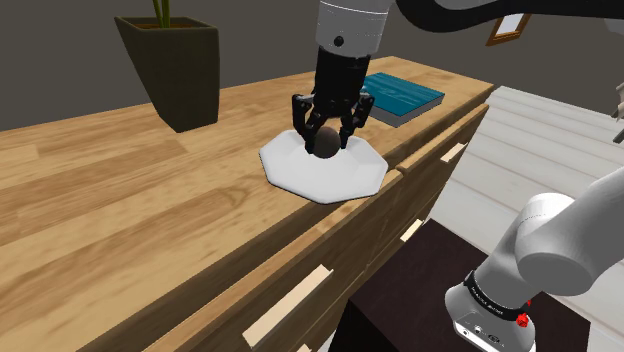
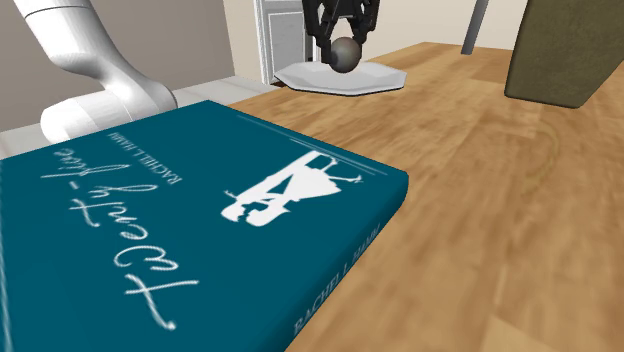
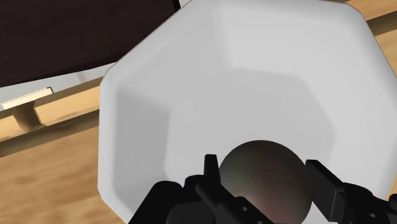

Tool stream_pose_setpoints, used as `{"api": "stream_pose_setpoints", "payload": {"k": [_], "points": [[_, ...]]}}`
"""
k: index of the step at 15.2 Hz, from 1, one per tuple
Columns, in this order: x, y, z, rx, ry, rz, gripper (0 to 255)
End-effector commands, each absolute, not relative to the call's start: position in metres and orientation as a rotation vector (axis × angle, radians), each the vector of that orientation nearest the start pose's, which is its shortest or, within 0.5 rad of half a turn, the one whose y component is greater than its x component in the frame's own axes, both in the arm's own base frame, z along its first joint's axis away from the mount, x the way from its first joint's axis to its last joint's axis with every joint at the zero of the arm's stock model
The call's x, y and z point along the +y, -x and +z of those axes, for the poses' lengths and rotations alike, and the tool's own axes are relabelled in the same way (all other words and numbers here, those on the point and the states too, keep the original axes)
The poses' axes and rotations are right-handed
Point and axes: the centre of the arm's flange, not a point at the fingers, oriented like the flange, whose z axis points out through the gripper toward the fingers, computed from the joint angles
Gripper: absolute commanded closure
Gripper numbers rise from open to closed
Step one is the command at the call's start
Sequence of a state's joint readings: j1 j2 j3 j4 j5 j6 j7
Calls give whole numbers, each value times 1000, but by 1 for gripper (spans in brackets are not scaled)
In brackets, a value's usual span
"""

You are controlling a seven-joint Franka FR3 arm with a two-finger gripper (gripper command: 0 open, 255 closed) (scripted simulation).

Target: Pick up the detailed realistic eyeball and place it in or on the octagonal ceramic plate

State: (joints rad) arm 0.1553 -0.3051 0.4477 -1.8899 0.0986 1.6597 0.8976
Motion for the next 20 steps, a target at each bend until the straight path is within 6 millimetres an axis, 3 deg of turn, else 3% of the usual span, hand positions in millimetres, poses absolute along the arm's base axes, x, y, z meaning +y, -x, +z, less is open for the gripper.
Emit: {"api": "stream_pose_setpoints", "payload": {"k": [1, 2, 3, 8, 12, 20], "points": [[301, -368, 620, 493, 3093, -88, 255], [301, -368, 620, 493, 3093, -88, 255], [301, -368, 620, 493, 3093, -88, 0], [301, -368, 620, 493, 3093, -88, 0], [301, -365, 669, 493, 3093, -88, 0], [301, -365, 669, 493, 3093, -88, 0]]}}
